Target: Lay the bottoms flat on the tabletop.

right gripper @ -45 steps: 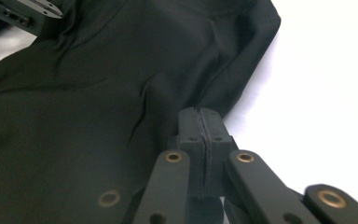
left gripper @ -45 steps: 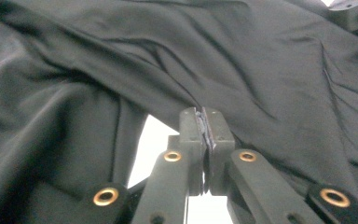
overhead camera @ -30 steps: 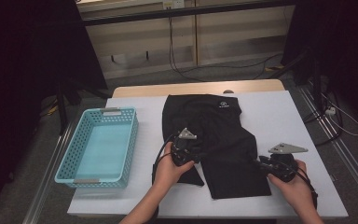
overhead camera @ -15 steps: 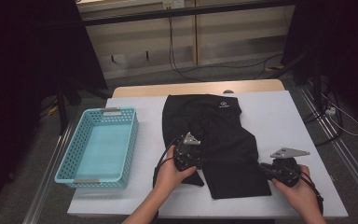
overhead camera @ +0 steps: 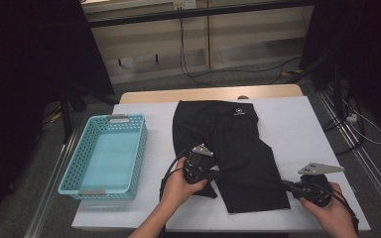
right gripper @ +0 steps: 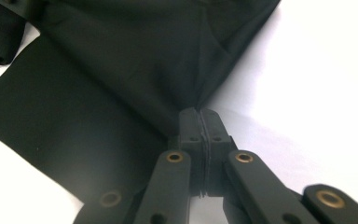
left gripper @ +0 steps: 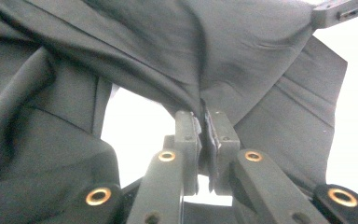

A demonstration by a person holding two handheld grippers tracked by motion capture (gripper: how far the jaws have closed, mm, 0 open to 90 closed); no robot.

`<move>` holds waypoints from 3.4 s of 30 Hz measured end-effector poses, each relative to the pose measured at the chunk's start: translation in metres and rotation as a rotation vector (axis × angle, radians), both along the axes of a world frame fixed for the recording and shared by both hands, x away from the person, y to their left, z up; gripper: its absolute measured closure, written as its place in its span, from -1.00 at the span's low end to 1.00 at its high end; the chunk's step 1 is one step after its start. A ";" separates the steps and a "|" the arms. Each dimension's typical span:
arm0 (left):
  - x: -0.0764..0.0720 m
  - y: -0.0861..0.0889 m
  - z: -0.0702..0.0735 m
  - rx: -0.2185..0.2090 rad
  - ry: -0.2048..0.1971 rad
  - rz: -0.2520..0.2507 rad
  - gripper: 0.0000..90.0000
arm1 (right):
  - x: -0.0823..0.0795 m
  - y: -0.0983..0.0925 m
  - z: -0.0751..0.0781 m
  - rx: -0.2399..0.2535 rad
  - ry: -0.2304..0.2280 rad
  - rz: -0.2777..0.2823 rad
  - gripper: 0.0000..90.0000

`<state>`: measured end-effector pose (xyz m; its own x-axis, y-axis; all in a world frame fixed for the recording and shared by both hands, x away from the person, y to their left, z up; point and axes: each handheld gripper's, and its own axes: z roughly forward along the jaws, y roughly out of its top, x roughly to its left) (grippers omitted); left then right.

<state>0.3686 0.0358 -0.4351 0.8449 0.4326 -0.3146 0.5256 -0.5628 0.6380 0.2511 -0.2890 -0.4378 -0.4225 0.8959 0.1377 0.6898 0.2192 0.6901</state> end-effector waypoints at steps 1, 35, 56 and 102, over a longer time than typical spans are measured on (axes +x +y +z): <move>-0.001 0.000 0.000 -0.001 -0.011 -0.001 0.88 | 0.000 0.000 0.000 0.000 0.000 0.000 0.99; 0.012 0.048 0.013 0.054 -0.204 0.132 -0.55 | 0.171 0.022 -0.008 -0.023 -0.107 -0.141 0.37; 0.014 0.059 0.016 0.042 -0.217 0.189 -0.53 | 0.214 -0.004 -0.010 -0.024 -0.118 -0.218 1.00; 0.009 0.048 0.018 0.022 -0.222 0.137 -0.54 | 0.112 -0.011 -0.013 -0.043 -0.113 -0.189 0.14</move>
